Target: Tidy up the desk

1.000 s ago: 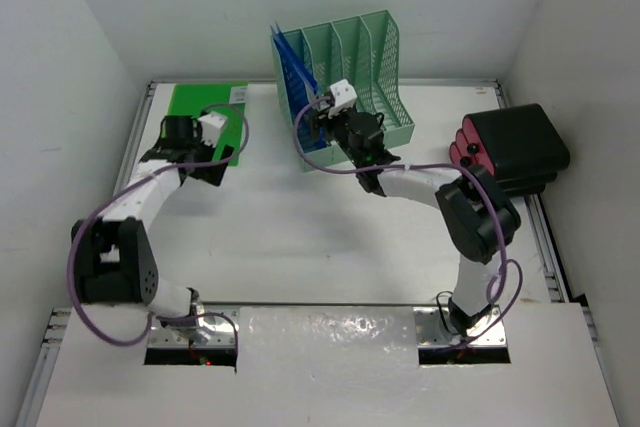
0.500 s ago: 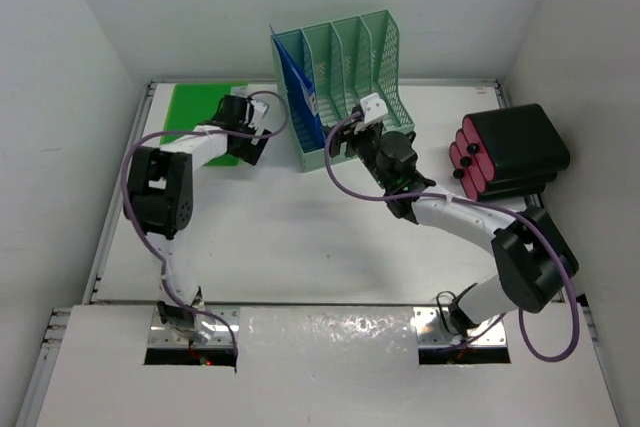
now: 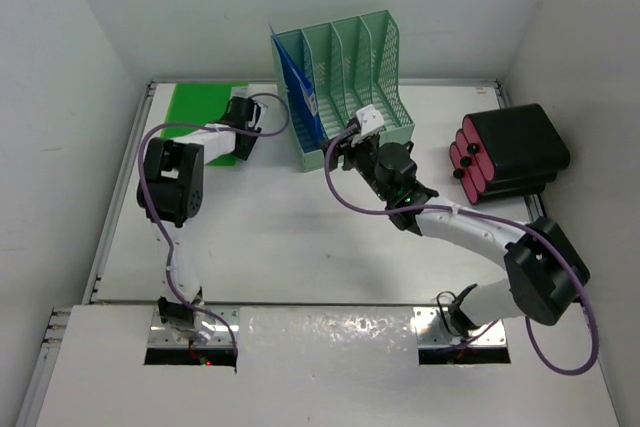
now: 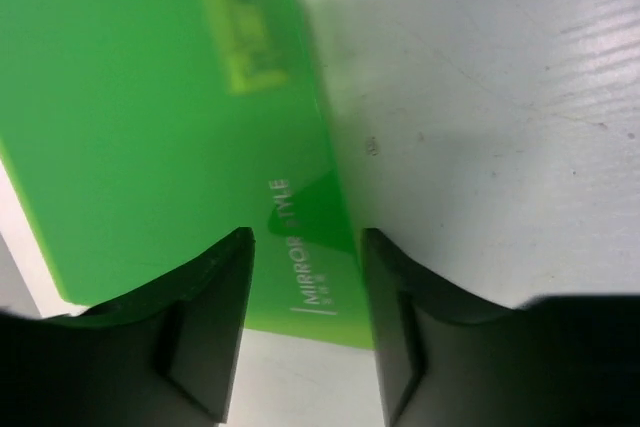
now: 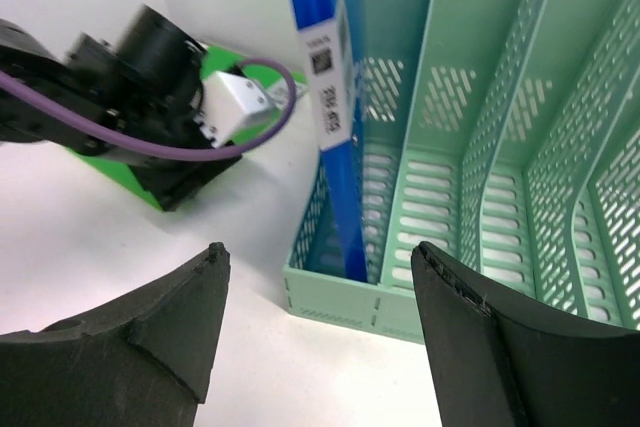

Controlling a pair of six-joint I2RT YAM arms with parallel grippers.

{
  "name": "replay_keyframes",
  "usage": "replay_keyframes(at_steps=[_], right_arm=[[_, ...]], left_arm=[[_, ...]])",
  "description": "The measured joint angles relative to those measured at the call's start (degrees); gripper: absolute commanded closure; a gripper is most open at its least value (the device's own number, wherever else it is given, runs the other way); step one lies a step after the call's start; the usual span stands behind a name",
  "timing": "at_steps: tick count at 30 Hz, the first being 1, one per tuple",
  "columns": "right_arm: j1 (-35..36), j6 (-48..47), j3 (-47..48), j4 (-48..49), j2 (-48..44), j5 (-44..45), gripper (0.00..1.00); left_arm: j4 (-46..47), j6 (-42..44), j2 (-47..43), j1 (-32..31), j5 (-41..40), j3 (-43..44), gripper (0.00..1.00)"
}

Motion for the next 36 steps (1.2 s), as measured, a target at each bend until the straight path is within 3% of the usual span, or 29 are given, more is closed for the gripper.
replay_keyframes(at_steps=[5, 6, 7, 15, 22, 31, 36], right_arm=[[0.9, -0.3, -1.5, 0.0, -3.2, 0.3, 0.29], [1.0, -0.4, -1.8, 0.0, -3.8, 0.3, 0.29], [1.0, -0.5, -1.9, 0.0, -4.3, 0.4, 0.30], [2.6, -0.8, -2.2, -2.1, -6.4, 0.5, 0.32], [5.5, 9.4, -5.6, -3.8, -5.9, 1.8, 0.36], [11.0, 33.0, -4.5, 3.4, 14.8, -3.6, 0.37], [15.7, 44.0, 3.1, 7.7, 26.1, -3.3, 0.34]], left_arm=[[0.1, 0.0, 0.9, 0.0, 1.0, 0.2, 0.83], [0.1, 0.1, 0.9, 0.0, 1.4, 0.2, 0.95], [0.1, 0.0, 1.0, 0.0, 1.6, 0.2, 1.00], [4.1, 0.8, -2.6, 0.8, 4.2, -5.7, 1.00], [3.0, 4.3, -21.1, 2.5, 10.7, -25.5, 1.00], [-6.0, 7.1, -45.5, 4.1, 15.8, -39.9, 1.00], [-11.1, 8.5, -56.2, 4.2, 16.9, -43.1, 1.00]])
